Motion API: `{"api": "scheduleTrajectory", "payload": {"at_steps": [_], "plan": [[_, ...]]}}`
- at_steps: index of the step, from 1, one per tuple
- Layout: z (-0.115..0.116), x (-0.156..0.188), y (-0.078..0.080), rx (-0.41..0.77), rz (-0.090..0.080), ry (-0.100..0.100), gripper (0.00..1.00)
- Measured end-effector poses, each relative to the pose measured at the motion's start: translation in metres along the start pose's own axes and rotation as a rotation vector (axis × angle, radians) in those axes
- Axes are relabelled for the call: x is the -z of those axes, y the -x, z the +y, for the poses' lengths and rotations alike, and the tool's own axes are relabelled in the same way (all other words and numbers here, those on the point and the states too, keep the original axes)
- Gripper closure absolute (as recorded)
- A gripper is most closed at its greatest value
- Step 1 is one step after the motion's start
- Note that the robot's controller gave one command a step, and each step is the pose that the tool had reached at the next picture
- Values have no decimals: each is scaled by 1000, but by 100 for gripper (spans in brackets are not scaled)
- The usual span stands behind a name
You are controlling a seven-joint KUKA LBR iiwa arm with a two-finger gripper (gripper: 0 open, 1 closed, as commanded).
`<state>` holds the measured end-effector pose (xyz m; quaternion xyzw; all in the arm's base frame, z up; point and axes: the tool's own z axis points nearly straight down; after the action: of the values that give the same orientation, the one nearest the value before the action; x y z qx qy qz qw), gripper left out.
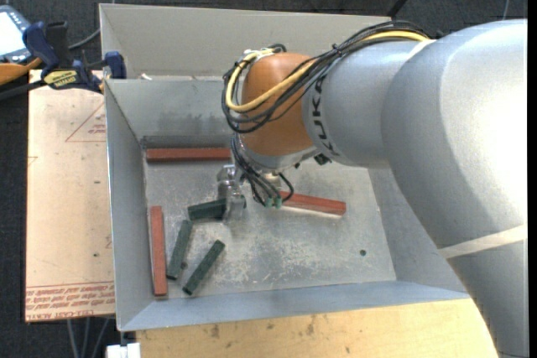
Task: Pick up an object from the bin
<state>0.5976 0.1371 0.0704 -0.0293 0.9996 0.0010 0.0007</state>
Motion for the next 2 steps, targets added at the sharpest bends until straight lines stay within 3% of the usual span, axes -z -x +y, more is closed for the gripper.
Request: {"api": "scheduleTrajectory", "payload": {"at_steps": [1, 2], "plan": [[5, 32, 6, 253, -4, -1, 100], [-17, 55, -37, 234, 3, -1, 100]]}}
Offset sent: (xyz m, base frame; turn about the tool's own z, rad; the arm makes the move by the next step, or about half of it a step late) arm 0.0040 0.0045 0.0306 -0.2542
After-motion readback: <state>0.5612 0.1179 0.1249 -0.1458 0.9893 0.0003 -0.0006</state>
